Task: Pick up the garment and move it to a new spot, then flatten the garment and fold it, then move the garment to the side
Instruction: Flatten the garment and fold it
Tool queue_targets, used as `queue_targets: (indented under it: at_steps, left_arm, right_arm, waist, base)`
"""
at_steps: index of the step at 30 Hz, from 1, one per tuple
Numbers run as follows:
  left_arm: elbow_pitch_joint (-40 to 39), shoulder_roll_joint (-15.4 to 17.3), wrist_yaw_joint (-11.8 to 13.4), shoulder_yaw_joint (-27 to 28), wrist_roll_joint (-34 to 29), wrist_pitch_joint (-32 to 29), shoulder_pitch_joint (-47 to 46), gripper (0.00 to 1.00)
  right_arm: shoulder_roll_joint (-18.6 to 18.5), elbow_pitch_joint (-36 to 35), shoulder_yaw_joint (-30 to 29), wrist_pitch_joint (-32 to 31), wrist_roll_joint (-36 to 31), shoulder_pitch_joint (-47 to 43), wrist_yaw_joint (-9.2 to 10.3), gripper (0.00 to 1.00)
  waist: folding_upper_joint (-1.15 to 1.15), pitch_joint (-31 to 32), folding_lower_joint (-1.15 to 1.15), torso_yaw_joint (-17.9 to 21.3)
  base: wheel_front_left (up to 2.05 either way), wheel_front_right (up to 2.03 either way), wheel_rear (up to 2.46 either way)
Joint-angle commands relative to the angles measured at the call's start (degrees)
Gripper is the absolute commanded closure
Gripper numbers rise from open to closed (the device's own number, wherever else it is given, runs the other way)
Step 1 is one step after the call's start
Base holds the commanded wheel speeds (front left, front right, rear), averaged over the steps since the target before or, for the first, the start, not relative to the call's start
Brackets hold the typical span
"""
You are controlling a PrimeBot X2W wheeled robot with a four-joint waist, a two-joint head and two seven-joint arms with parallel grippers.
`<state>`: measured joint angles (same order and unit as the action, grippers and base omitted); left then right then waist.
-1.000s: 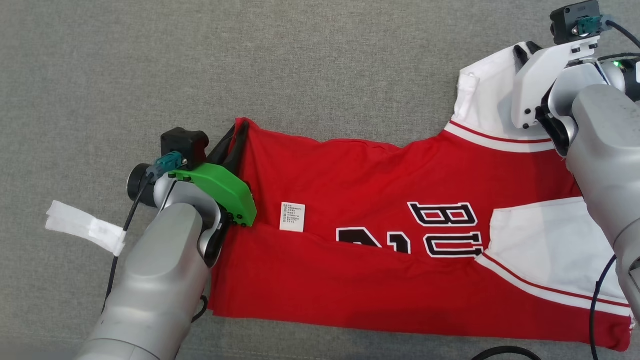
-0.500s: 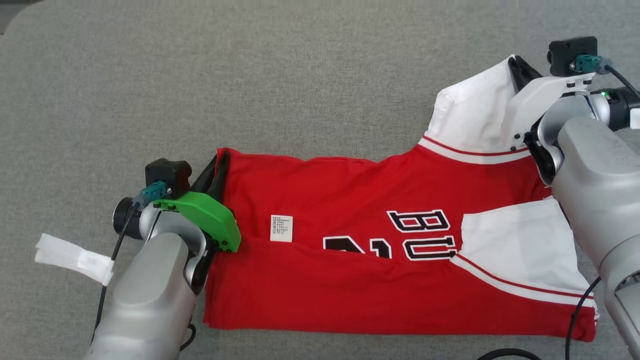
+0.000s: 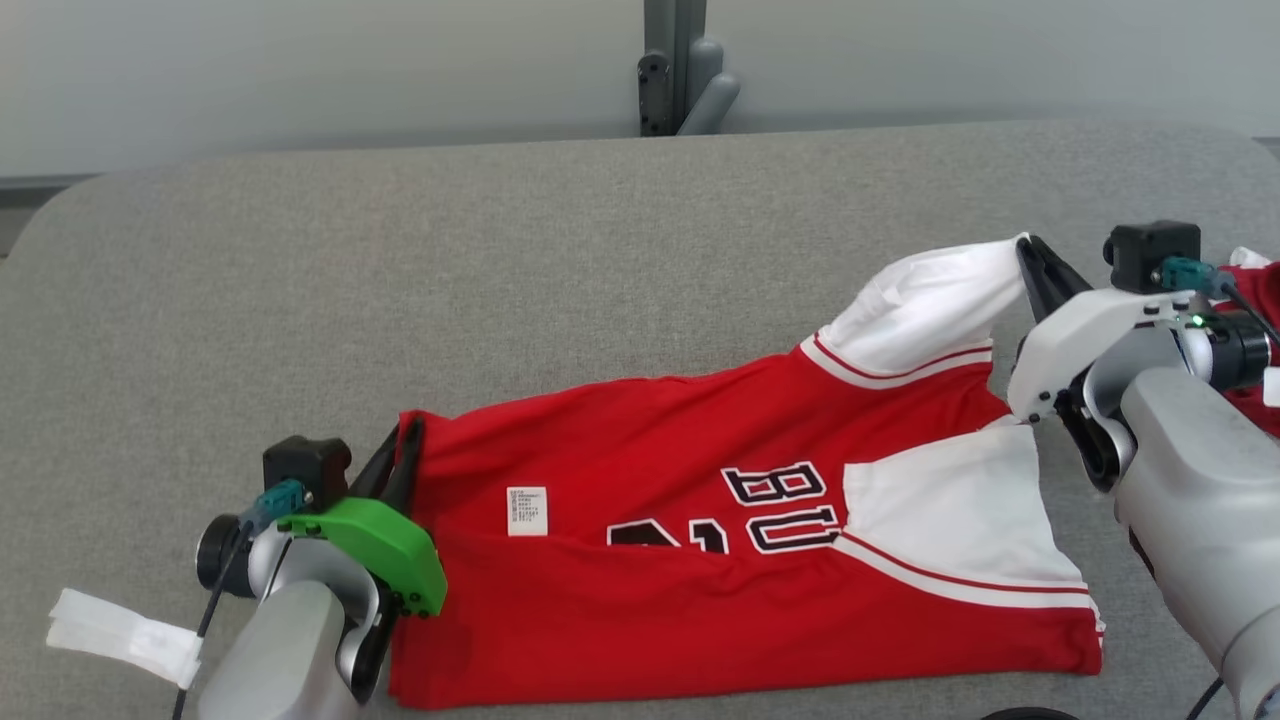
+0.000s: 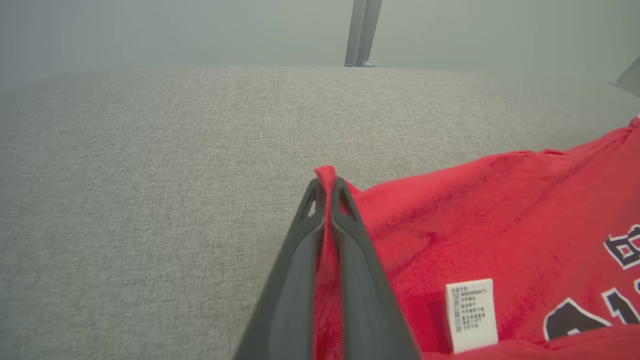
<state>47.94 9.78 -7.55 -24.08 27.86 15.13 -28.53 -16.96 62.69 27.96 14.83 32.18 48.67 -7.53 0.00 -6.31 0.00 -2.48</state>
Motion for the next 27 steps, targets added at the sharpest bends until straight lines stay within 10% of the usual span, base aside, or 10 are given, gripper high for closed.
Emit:
queue_targets:
  at_steps: [1, 27]
  left_arm:
    - [-0.5, 0.3, 0.1, 0.5, -0.5, -0.1, 2.2, 1.00]
    - [-3.7, 2.8, 0.1, 3.6, 0.0, -0.1, 16.8, 1.00]
  right_arm:
    - [-0.7, -2.2, -0.1, 0.3, 1.7, -3.5, 0.10, 1.00]
    - [-0.9, -16.1, -2.1, 0.4, 7.5, -29.4, 0.09, 1.00]
  waist:
    - [0.00, 4.2, 0.00, 2.5]
    - [0.00, 7.3, 0.00, 4.6]
  base:
    - [0.00, 0.00, 0.00]
    - [0.00, 0.00, 0.00]
